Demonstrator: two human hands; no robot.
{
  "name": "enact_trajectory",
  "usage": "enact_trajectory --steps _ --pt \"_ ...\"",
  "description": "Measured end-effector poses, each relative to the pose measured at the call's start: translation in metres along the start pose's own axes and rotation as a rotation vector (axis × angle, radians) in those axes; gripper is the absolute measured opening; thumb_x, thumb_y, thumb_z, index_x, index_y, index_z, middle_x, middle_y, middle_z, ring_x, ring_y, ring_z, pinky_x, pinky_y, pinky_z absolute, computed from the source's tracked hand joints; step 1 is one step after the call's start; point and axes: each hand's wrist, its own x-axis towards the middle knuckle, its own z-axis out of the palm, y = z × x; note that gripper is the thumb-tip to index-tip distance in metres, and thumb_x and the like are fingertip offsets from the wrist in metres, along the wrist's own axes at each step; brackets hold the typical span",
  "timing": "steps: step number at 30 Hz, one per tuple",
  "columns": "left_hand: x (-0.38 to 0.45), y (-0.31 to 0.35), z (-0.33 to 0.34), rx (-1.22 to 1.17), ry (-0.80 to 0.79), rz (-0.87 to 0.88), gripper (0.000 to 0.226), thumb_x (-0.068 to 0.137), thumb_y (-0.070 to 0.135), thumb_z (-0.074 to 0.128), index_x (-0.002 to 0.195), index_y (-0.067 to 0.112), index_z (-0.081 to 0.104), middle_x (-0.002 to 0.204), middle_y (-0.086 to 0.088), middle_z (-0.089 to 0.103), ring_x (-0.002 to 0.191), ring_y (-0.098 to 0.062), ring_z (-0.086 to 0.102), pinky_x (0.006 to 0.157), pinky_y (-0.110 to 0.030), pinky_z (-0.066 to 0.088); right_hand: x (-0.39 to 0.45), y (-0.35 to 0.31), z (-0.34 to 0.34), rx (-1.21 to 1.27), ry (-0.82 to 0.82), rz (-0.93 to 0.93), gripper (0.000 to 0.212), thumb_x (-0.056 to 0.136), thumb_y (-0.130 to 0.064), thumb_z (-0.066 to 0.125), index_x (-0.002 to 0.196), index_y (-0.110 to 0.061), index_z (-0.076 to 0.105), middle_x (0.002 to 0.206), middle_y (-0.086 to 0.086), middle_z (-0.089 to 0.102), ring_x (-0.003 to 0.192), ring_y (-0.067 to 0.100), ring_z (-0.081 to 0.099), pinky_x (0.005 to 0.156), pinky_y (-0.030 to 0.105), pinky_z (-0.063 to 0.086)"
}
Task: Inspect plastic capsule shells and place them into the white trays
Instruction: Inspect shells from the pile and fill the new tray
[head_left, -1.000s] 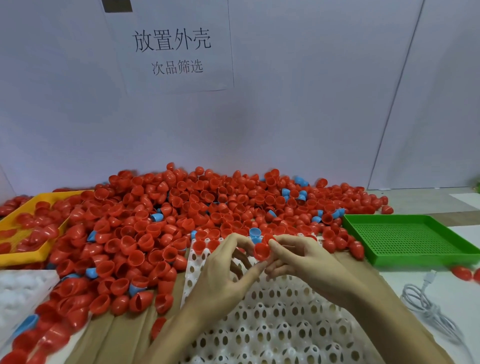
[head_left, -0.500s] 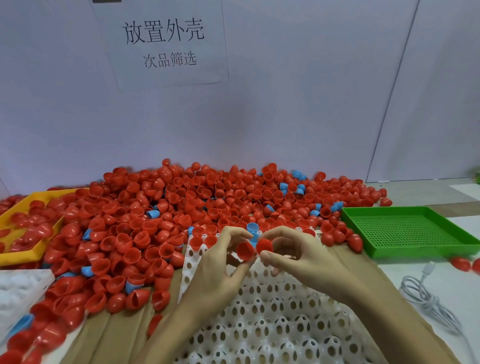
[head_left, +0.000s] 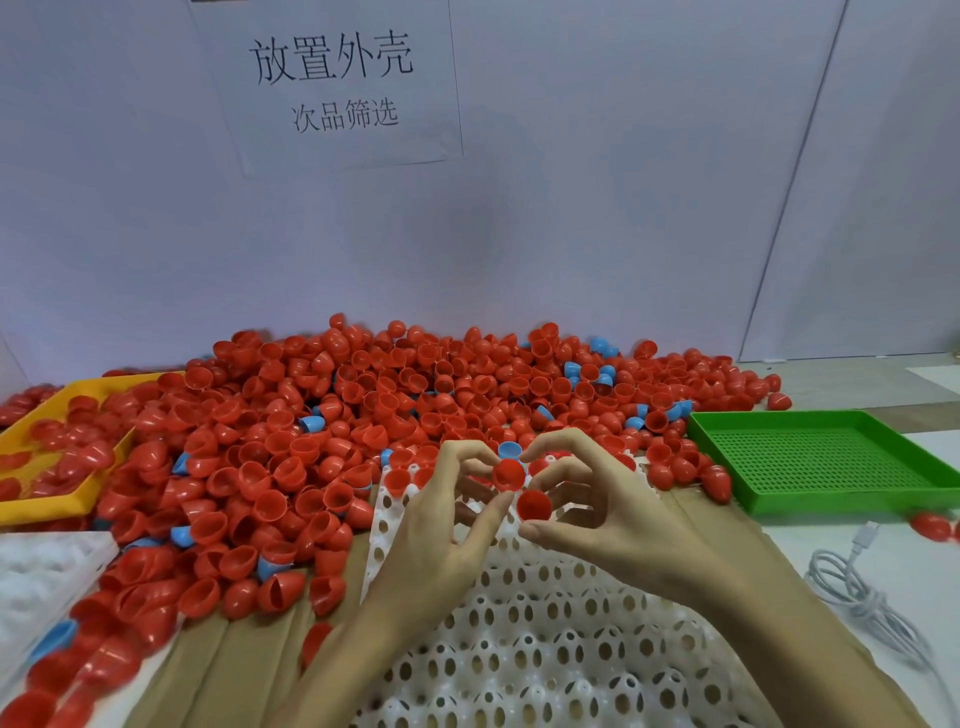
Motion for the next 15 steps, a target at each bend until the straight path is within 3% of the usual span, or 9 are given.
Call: enact_trajectory --steps 6,9,12,15 --pt "-0.0008 -0.0036 -0.0007 0.012 -0.041 -0.022 0.03 0.102 0.038 0.064 0.127 0.047 0.051 0.125 0.022 0.065 0.115 -0.008 0.068 0.088 -0.031 0.06 0.0001 0.0009 0.006 -0.094 0.007 -0.086 0.049 0.086 -0.036 0.088 0.126 -0.025 0.061 0.105 -0.001 0.067 0.096 0.023 0.069 0.081 0.032 0.062" --pt "-0.0012 -0.0058 -0.0007 0.037 -0.094 0.005 0.029 0.105 0.032 0.063 0.131 0.042 0.055 0.128 0.02 0.067 0.122 -0.009 0.065 0.091 -0.033 0.059 -0.0009 0.0024 0.0053 -0.126 -0.009 -0.071 0.046 0.085 -0.035 0.088 0.122 -0.026 0.062 0.104 -0.004 0.068 0.096 0.023 0.07 0.082 0.036 0.063" --pt "-0.0009 -0.0081 -0.0011 0.049 -0.095 -0.003 0.027 0.106 0.031 0.062 0.13 0.041 0.059 0.124 0.018 0.068 0.121 -0.012 0.065 0.089 -0.037 0.06 -0.0021 0.002 0.003 -0.129 -0.048 -0.043 0.037 0.089 -0.036 0.084 0.12 -0.028 0.066 0.107 -0.006 0.071 0.1 0.021 0.072 0.086 0.04 0.063" --pt "-0.0008 -0.0094 -0.0011 0.066 -0.079 -0.012 0.027 0.106 0.033 0.062 0.131 0.041 0.058 0.115 0.018 0.069 0.112 -0.011 0.068 0.085 -0.031 0.059 -0.0014 0.0004 -0.0003 -0.108 -0.049 -0.032 0.025 0.097 -0.031 0.075 0.121 -0.028 0.07 0.106 -0.007 0.076 0.101 0.017 0.075 0.085 0.033 0.062"
